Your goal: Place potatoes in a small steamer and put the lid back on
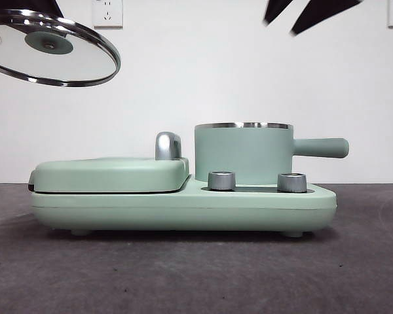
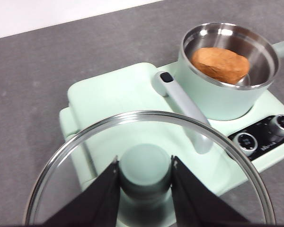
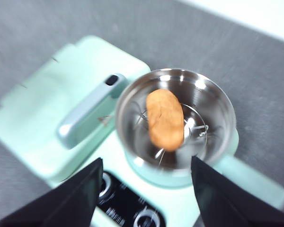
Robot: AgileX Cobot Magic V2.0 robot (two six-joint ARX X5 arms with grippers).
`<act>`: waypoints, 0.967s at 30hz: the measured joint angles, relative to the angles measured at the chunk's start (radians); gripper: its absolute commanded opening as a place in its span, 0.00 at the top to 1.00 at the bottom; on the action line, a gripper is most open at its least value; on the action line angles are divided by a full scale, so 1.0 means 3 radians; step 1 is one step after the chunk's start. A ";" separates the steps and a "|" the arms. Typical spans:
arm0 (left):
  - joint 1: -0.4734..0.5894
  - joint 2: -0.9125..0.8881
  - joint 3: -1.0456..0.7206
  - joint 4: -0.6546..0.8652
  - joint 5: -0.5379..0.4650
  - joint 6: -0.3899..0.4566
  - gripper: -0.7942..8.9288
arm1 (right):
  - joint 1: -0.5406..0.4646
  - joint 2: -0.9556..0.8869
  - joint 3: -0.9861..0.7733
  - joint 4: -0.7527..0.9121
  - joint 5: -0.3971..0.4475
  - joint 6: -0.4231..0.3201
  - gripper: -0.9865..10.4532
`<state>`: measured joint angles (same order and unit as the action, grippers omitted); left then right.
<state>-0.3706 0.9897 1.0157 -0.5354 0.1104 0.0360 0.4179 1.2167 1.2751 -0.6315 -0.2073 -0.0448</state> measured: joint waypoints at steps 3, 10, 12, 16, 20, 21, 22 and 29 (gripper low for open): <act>0.0000 0.0000 0.0000 0.0001 0.0189 0.0000 0.91 | 0.0000 -0.0451 -0.0374 0.0076 0.0019 0.0055 0.66; -0.0013 0.0000 0.0000 0.0003 0.0323 0.0000 0.91 | -0.0001 -0.1293 -0.1066 0.0051 0.0281 0.0234 0.66; -0.0028 0.0000 0.0000 0.0015 0.0324 0.0000 0.91 | 0.0000 -0.1544 -0.1205 0.0051 0.0336 0.0306 0.66; -0.0089 0.0017 0.0000 0.0139 0.0326 0.0000 0.91 | 0.0000 -0.1907 -0.1409 0.0050 0.0342 0.0383 0.66; -0.0189 0.0168 0.0000 0.0446 0.0323 0.0000 0.91 | 0.0000 -0.2138 -0.1526 0.0015 0.0352 0.0417 0.66; -0.0224 0.0230 0.0000 0.0528 0.0323 0.0000 0.91 | 0.0000 -0.2169 -0.1530 -0.0017 0.0361 0.0421 0.66; -0.0262 0.0301 0.0000 0.0610 0.0323 0.0000 0.91 | 0.0000 -0.2185 -0.1530 -0.0047 0.0387 0.0426 0.66; -0.0552 0.0813 0.0000 0.1200 0.0149 0.0001 0.91 | 0.0000 -0.2181 -0.1532 -0.0258 0.0432 0.0443 0.66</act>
<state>-0.5362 1.2335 1.0157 -0.1753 0.1551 0.0364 0.4179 0.5625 0.8154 -0.7090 -0.0776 0.0879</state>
